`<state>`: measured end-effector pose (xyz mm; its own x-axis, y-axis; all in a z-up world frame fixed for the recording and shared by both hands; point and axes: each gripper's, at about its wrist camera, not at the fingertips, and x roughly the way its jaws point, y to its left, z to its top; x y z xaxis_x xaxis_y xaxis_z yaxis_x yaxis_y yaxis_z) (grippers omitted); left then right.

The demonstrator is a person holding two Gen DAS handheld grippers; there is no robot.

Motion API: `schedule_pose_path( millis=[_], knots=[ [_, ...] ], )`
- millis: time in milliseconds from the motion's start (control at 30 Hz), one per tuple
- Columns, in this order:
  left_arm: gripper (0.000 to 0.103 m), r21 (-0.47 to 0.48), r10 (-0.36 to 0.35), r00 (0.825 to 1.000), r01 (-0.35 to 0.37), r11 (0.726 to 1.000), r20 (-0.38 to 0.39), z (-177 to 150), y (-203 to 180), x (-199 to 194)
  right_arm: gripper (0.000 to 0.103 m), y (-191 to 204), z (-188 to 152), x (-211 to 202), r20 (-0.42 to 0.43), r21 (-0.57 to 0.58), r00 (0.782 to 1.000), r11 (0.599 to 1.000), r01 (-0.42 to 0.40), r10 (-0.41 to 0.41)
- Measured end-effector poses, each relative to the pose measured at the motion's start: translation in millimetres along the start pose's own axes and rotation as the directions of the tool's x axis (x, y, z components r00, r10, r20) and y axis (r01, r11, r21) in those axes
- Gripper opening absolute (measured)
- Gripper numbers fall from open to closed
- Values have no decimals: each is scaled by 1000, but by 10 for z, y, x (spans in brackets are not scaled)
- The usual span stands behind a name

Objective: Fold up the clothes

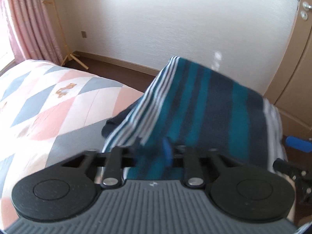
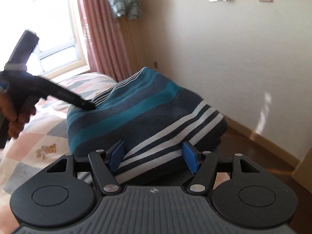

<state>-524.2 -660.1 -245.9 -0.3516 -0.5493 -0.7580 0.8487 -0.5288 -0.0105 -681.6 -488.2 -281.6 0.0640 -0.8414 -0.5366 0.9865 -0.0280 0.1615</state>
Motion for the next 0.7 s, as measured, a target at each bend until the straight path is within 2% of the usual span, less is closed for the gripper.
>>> schedule_pose_path(
  millis=[100, 167, 300, 467, 700],
  knots=[
    [48, -37, -4, 1000, 3, 999, -24, -211, -34, -355, 87, 119, 66, -358, 30, 53, 999, 998, 28, -29],
    [51, -52, 5, 998, -8, 999, -61, -378, -50, -538, 88, 206, 25, -576, 26, 110, 998, 993, 48, -51],
    [64, -62, 10, 992, -18, 998, -126, -670, -62, -890, 91, 407, -196, -936, -17, 198, 995, 975, 104, -102],
    [75, -41, 27, 993, -32, 999, -118, -936, -41, -1507, 95, 663, -389, -1468, -49, 327, 992, 937, 124, -114],
    [94, -35, 51, 997, -53, 998, -59, -1048, -7, -2470, 101, 1087, -246, -2161, -11, 320, 986, 934, 160, -166]
  ],
)
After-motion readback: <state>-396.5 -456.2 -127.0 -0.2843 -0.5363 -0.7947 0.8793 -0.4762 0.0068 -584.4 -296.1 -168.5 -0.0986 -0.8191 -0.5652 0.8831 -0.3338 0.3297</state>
